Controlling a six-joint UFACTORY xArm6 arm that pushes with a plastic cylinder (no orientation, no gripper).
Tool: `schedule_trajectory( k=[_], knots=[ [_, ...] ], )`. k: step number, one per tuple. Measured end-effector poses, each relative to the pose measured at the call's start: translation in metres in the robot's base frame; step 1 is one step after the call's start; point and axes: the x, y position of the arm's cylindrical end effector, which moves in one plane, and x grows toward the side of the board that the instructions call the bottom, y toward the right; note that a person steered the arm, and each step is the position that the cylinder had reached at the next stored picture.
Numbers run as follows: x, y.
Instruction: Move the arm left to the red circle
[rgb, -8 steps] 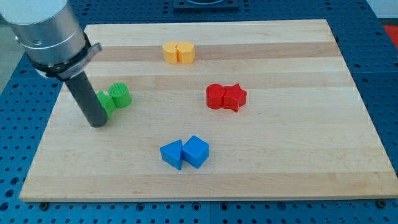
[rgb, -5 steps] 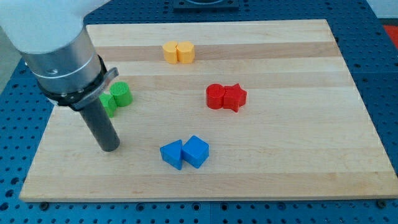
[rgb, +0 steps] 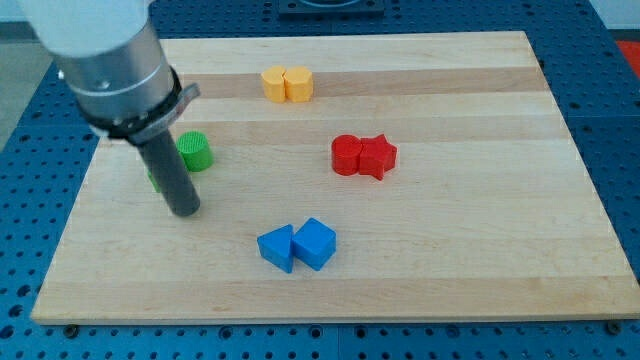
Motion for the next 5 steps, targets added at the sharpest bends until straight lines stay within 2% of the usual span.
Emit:
schedule_trajectory(
  k=[1,5],
  knots=[
    [-0.026,0.017],
    [-0.063,0.212]
  ],
)
